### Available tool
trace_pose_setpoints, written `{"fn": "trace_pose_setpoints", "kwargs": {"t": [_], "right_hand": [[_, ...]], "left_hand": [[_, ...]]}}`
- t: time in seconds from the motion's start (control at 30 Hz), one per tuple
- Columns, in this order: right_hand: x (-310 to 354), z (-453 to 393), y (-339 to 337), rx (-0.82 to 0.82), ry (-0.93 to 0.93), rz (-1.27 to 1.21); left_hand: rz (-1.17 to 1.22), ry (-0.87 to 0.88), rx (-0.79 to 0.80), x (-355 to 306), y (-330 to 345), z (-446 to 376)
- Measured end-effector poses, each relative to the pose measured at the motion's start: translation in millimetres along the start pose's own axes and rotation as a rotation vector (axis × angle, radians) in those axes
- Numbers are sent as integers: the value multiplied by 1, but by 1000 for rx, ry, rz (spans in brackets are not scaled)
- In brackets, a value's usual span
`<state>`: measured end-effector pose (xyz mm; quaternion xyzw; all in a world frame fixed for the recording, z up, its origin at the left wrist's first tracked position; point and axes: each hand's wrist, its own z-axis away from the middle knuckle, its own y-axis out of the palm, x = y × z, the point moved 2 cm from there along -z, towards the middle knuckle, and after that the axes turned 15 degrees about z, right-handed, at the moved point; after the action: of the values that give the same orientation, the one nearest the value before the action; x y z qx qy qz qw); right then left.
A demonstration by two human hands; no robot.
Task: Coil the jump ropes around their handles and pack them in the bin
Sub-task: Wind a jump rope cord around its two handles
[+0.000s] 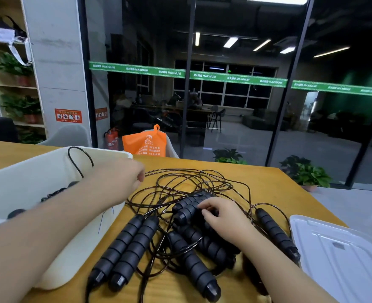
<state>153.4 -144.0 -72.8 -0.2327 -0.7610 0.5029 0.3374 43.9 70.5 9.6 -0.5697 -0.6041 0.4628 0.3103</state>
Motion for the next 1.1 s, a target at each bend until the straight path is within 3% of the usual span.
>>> {"fn": "trace_pose_setpoints", "kwargs": {"t": [0.1,0.3,0.37,0.53,0.63,0.73,0.87,0.97,1.1], "right_hand": [[-11,4,7,17,42,-22],[-14,10,9,76,0,34],[-15,12,11,72,-17,73],[-17,15,16,16,-5,77],[-16,16,17,-15,-15,86],[-15,16,17,-29,-26,84],[-15,16,17,-33,-34,98],[-16,16,17,-34,-34,91],[-15,18,17,-35,-34,86]], "left_hand": [[121,-48,84,-7,29,1],[273,-341,388,3,94,17],[312,-380,413,3,104,22],[294,-342,290,-13,109,20],[494,-246,173,-32,111,7],[730,-343,207,-43,115,-4],[660,-377,298,-47,122,-9],[628,-294,176,-47,128,-8],[804,-191,83,-41,124,-6]]}}
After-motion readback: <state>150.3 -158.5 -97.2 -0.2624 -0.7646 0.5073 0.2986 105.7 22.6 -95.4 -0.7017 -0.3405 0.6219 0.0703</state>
